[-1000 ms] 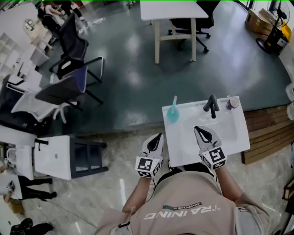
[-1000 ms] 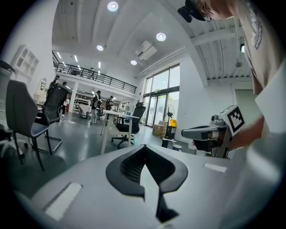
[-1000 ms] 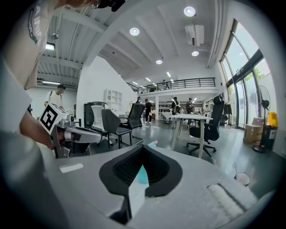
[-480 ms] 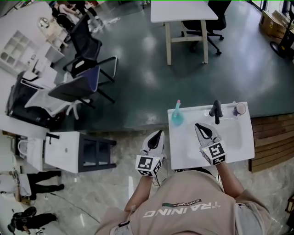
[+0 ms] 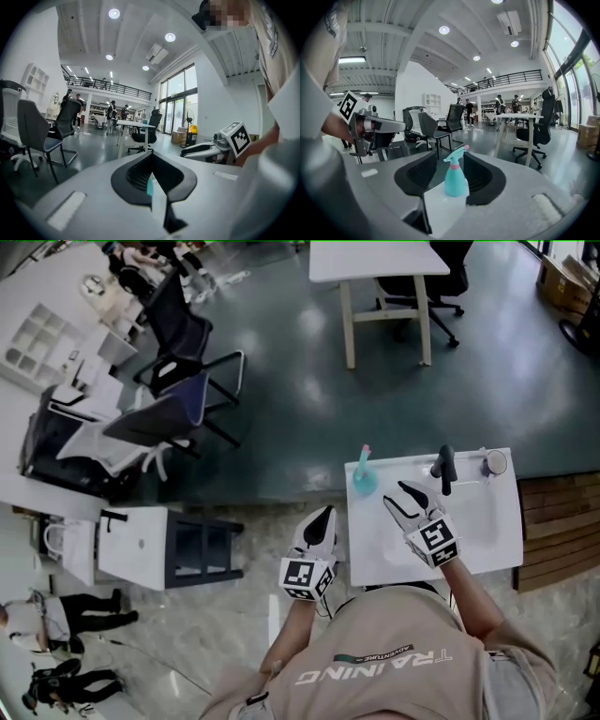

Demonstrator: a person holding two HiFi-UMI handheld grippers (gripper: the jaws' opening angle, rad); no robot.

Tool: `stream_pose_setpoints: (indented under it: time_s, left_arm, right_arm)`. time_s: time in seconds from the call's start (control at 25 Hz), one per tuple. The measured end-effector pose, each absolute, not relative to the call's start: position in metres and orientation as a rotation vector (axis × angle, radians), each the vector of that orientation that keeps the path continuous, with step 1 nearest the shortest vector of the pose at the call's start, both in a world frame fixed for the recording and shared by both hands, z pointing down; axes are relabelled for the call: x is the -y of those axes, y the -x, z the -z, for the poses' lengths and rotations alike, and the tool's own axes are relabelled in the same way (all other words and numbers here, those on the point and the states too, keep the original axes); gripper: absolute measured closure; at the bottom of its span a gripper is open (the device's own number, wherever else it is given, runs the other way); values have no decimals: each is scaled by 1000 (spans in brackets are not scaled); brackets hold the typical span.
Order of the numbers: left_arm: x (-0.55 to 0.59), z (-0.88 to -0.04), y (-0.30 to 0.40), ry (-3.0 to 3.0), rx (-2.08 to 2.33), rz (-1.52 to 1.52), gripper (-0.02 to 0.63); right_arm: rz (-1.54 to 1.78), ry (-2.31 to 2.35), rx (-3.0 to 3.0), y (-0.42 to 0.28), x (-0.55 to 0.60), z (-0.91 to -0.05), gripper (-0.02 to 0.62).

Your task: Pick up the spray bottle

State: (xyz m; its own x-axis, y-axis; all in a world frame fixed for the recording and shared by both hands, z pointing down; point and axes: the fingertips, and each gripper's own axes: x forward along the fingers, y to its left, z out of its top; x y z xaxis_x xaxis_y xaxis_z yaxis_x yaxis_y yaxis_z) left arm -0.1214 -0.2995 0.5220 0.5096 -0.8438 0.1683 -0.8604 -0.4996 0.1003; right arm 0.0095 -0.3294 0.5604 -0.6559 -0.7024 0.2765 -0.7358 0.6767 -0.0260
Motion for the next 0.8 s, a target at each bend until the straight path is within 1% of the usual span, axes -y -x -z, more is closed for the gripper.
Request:
stream_pose_setpoints:
  time_s: [0.28,0.44,0.8]
  left_arm:
    - [305,-524,117,-2562,1473,-129,588]
    - [305,-528,118,-2546,1471,-146,588]
    - [307,-536,127,-2496,1504,-170,588]
  right_arm:
    - [-209,-1092,2620,-9,341,-576,410]
    - [-232,-1021,2591,-2,348,-597,385]
    - [-256,-930,2574,19,378,-631,387]
